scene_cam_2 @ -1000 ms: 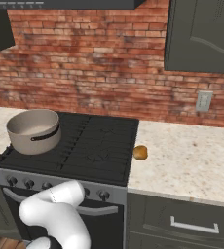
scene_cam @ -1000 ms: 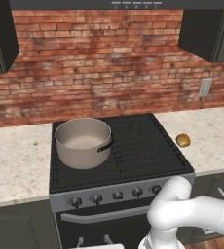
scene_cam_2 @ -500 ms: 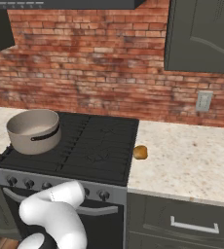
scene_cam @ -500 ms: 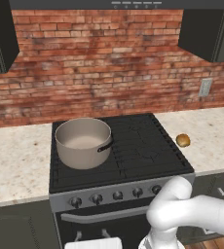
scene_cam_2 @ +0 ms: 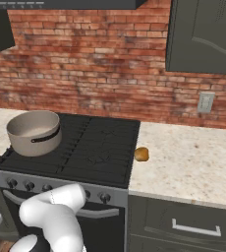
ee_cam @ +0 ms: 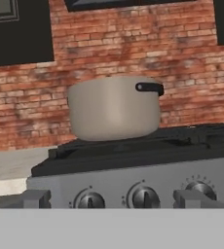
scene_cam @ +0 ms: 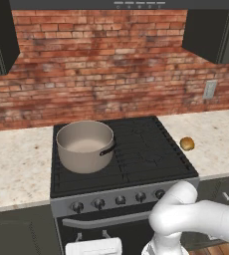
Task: Turn on the burner for the pot on the stove. Wait thirty seconds for the pot to heat up. Then add the potato to the pot.
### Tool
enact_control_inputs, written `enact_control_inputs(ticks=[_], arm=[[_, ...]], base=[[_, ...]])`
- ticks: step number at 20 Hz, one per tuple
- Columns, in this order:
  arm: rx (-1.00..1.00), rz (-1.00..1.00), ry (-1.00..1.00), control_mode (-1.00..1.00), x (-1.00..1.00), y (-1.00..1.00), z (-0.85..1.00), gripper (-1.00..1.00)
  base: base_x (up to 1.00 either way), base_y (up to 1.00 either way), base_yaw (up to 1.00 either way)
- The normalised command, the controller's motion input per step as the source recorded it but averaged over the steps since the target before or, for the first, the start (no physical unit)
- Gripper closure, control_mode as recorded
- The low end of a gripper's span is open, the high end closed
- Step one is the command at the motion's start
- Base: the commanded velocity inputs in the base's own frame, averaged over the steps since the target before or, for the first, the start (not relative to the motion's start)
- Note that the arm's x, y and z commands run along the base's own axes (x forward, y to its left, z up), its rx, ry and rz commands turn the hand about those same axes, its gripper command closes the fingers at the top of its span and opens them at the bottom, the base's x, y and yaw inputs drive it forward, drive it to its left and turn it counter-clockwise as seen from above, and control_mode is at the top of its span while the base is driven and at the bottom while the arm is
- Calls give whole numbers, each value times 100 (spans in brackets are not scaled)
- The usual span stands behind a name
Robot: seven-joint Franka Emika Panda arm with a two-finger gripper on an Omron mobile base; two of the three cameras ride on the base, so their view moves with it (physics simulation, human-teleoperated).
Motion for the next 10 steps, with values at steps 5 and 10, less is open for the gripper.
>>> enact_control_inputs(ticks=[5,10], arm=[[0,-1,1,-100,21,0,-20,-100],[0,0,0,-100,22,6,-7,-100]], base=[[0,0,0],[0,0,0]])
